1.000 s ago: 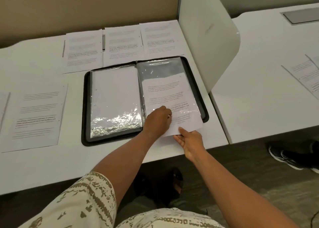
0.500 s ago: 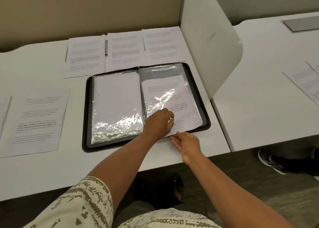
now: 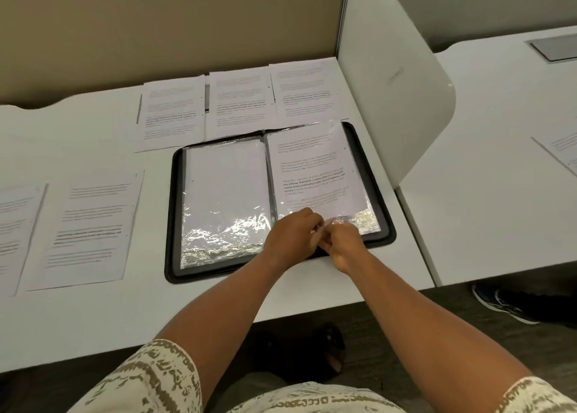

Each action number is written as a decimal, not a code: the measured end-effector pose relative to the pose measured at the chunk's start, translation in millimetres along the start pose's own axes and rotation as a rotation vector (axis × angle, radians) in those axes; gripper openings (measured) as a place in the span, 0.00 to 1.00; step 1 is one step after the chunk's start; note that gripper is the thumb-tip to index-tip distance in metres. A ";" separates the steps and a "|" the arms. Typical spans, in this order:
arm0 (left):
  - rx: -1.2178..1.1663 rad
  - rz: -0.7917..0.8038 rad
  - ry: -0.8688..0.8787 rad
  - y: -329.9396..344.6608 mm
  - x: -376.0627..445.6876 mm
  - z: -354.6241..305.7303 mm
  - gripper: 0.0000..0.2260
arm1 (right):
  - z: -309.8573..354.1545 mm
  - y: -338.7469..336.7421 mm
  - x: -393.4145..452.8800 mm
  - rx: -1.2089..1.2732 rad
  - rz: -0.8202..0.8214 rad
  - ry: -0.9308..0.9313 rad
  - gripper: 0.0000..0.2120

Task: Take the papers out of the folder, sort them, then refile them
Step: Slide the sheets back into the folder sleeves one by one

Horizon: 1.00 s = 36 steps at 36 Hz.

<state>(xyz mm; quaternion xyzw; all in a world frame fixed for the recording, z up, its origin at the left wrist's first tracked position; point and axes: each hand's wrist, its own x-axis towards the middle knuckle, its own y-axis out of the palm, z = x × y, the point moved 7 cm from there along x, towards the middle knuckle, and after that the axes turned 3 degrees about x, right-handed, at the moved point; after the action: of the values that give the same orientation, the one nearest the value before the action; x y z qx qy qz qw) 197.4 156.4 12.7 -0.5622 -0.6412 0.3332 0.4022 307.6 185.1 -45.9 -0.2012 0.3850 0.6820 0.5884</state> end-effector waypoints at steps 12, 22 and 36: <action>-0.031 -0.009 -0.063 3.4 -4.7 9.3 0.05 | 66.1 -88.0 -19.5 -0.499 -0.366 -0.341 0.13; 0.038 0.146 -0.115 11.0 -14.4 10.1 0.21 | 63.6 -47.2 -8.1 -0.554 -0.156 -0.386 0.07; -0.362 -0.343 -0.547 -67.0 -37.4 69.1 0.17 | 48.2 90.5 -44.1 -0.780 0.334 -0.686 0.03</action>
<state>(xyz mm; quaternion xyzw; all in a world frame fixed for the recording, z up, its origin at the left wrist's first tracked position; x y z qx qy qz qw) 107.2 111.4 35.0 -0.3988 -0.8585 0.2801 0.1598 239.6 192.2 42.4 -0.1068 -0.0839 0.8850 0.4453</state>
